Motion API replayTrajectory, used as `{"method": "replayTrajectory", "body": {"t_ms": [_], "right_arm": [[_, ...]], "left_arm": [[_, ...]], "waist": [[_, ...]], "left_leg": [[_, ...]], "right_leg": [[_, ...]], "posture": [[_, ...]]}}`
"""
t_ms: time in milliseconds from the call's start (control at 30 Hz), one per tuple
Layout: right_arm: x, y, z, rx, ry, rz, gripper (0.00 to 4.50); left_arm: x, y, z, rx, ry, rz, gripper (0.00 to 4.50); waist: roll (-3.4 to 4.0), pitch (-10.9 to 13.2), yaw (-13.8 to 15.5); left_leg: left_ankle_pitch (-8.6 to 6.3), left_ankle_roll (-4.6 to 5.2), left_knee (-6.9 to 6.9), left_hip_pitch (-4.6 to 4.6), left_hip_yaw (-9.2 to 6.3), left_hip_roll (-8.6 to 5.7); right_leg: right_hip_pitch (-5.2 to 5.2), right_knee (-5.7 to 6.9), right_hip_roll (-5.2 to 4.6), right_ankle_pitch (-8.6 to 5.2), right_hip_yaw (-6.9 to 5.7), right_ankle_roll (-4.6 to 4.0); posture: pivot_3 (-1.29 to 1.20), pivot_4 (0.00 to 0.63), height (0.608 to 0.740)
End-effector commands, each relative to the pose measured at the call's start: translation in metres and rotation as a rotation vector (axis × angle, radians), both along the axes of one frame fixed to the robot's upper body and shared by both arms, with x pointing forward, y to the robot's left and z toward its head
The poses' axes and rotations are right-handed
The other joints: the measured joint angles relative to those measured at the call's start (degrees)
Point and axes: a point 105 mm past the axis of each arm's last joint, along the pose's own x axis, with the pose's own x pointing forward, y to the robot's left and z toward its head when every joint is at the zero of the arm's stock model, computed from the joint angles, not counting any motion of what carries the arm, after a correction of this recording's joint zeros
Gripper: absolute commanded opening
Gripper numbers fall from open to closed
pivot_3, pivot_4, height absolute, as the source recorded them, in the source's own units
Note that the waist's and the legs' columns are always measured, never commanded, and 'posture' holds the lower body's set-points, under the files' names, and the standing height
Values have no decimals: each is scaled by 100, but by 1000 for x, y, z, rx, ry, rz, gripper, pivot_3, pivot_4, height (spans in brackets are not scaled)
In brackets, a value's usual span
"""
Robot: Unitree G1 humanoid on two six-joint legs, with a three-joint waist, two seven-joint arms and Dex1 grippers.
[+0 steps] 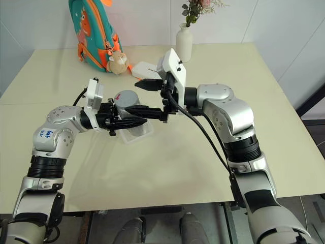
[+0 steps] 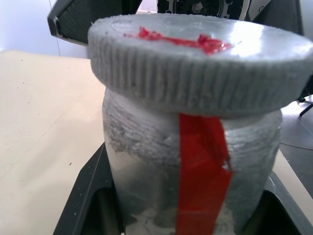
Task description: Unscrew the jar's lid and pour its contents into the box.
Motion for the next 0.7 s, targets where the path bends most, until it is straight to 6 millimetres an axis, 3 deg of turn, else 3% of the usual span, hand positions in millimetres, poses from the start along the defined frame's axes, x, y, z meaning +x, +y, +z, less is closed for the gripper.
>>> {"method": "replayTrajectory", "body": {"t_ms": [33,167,333,667,700], "right_arm": [[-14,-2,14,43,-29,63,4462],[-19,6,17,53,-19,89,4462],[-9,18,14,24,-6,56,4462],[-3,25,10,7,23,46,4462],[-3,25,10,7,24,48,4293]], "left_arm": [[-6,2,13,-14,-58,-14,1967],[-6,3,13,-10,-57,-16,1967],[-6,2,12,-9,-54,-20,1967],[-7,2,12,-13,-51,-16,1967],[-7,2,12,-13,-51,-15,1967]], "waist": [[0,0,0],[0,0,-4],[0,0,-4],[0,0,-6],[0,0,-6]], "left_leg": [[0,0,0,0,0,0],[0,0,0,0,0,1],[0,0,3,0,0,0],[0,0,-1,0,-2,0],[0,0,-1,0,-1,0]], "right_leg": [[0,0,0,0,0,0],[0,0,1,0,0,0],[0,4,0,0,1,0],[-1,1,0,0,-1,0],[-1,1,0,0,0,0]], "posture": [[0,150,740],[0,150,740],[0,150,740],[0,150,740],[0,150,740]]}}
